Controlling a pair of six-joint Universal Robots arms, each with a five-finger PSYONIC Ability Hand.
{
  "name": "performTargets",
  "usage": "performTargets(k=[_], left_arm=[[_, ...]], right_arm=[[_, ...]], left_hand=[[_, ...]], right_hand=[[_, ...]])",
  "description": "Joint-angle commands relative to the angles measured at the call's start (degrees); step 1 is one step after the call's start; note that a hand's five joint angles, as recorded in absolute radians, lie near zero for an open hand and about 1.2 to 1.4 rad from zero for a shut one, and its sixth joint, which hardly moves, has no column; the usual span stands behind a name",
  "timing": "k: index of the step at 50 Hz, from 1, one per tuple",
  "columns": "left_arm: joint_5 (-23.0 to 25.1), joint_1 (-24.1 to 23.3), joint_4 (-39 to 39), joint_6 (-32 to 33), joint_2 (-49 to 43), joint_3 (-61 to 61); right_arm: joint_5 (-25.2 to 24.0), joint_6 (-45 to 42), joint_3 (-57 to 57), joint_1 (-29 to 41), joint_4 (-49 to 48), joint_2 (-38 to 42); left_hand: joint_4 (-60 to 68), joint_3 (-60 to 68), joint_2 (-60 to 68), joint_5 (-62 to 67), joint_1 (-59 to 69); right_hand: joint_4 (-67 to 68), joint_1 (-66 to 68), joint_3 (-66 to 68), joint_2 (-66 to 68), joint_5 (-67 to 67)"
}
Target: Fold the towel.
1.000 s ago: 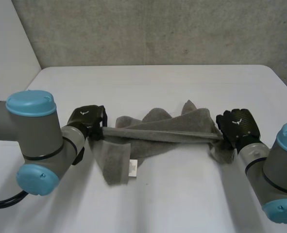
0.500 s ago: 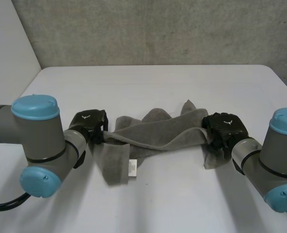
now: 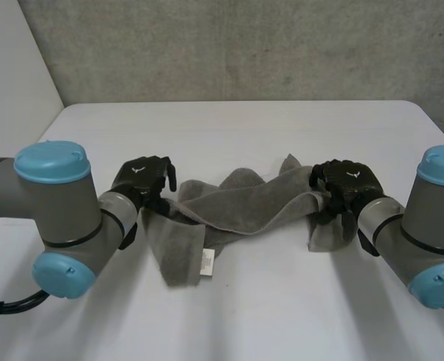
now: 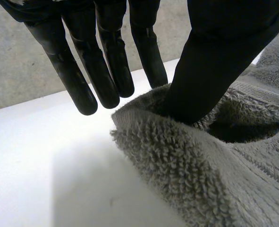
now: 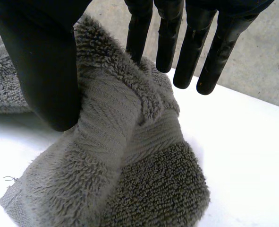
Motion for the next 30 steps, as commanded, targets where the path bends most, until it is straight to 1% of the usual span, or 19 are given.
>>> performTargets(k=[1,6,8,9,10,11,12,13,14,16,17,18,19,21,22,24,25,27,30], left_arm=[[0.5,0.0,-0.2,0.1,-2.6,1.4],[0.5,0.0,-0.6,0.1,-3.9,1.3],[0.5,0.0,-0.5,0.1,-4.5,1.3],[0.5,0.0,-0.5,0.1,-4.5,1.3],[0.5,0.0,-0.5,0.4,-4.8,1.4],[0.5,0.0,-0.5,0.4,-4.8,1.4],[0.4,0.0,-0.4,1.2,-5.2,1.9],[0.5,0.0,-0.5,2.7,-5.6,2.5],[0.5,0.0,-0.5,2.7,-5.6,2.5],[-0.1,0.0,-0.4,7.6,-6.7,5.2],[-0.2,0.0,-0.4,7.7,-6.7,5.2],[-0.2,0.0,-0.4,11.0,-7.2,7.3],[-0.2,0.0,-0.4,11.0,-7.2,7.3],[-0.1,0.2,-0.1,16.8,-7.7,12.7],[-0.1,0.2,-0.1,16.8,-7.7,12.7],[0.1,0.6,0.3,19.7,-7.4,19.8],[0.1,0.6,0.3,19.7,-7.4,19.8],[0.1,1.0,2.9,19.8,-5.4,27.1],[0.0,1.0,5.4,19.7,-3.2,29.6]], right_arm=[[0.4,-0.2,-1.3,0.6,-1.6,3.1],[2.9,-0.4,-2.3,0.6,-2.6,4.5],[4.1,-0.5,-3.2,0.7,-3.2,5.3],[4.1,-0.5,-3.2,0.7,-3.2,5.3],[4.2,-0.4,-3.5,0.7,-3.3,5.4],[4.2,-0.4,-3.5,0.7,-3.3,5.4],[4.1,-0.5,-3.9,0.7,-3.7,5.4],[4.0,-0.6,-4.5,0.7,-4.0,5.4],[4.0,-0.6,-4.5,0.7,-4.0,5.4],[3.2,-0.7,-7.8,0.4,-4.7,5.4],[3.2,-0.7,-7.9,0.4,-4.7,5.4],[2.8,-1.4,-10.8,0.2,-3.8,5.6],[2.8,-1.4,-10.8,0.2,-3.8,5.6],[1.5,-5.9,-17.7,0.1,-2.4,6.3],[1.5,-5.9,-17.7,0.1,-2.4,6.3],[0.3,-14.1,-25.0,0.1,-2.8,6.4],[0.3,-14.1,-25.1,0.1,-2.8,6.4],[-0.9,-21.3,-32.8,0.0,-5.5,5.4],[-1.6,-23.6,-35.9,0.0,-8.8,4.6]], left_hand=[[7.9,7.8,7.8,7.8,7.8],[7.9,7.8,7.8,7.8,7.8],[8.4,8.3,8.3,8.3,8.3],[8.4,8.3,8.3,8.3,8.3],[13.7,13.6,13.7,13.6,13.6],[13.8,13.7,13.7,13.7,13.6],[26.9,26.8,26.9,26.8,26.8],[33.7,33.6,33.6,33.6,33.6],[33.8,33.6,33.7,33.7,33.6],[33.8,33.6,33.7,33.7,33.6],[33.8,33.6,33.7,33.7,33.6],[33.8,33.6,33.7,33.7,33.6],[33.8,33.6,33.7,33.7,33.6],[33.8,33.6,33.7,33.7,33.6],[33.8,33.6,33.7,33.7,33.6],[33.8,33.6,33.7,33.7,33.6],[33.8,33.6,33.7,33.7,33.6],[33.8,33.6,33.7,33.7,33.6],[33.8,33.6,33.7,33.7,33.6]], right_hand=[[5.0,0.9,5.0,5.0,5.1],[8.7,4.6,8.7,8.7,8.8],[18.9,14.8,18.9,18.9,19.0],[19.0,14.8,19.0,18.9,19.0],[28.5,24.3,28.5,28.4,28.5],[28.6,24.4,28.6,28.5,28.6],[43.9,39.8,43.9,43.9,43.9],[50.8,46.7,50.8,50.8,50.8],[50.9,46.7,50.9,50.8,50.9],[50.9,46.7,50.9,50.8,50.9],[50.9,46.7,50.9,50.8,50.9],[50.9,46.7,50.9,50.8,50.9],[50.9,46.7,50.9,50.8,50.9],[50.9,46.7,50.9,50.8,50.9],[50.9,46.7,50.9,50.8,50.9],[50.9,46.7,50.9,50.8,50.9],[50.9,46.7,50.9,50.8,50.9],[50.9,46.7,50.9,50.8,50.9],[50.9,46.7,50.9,50.8,50.9]])
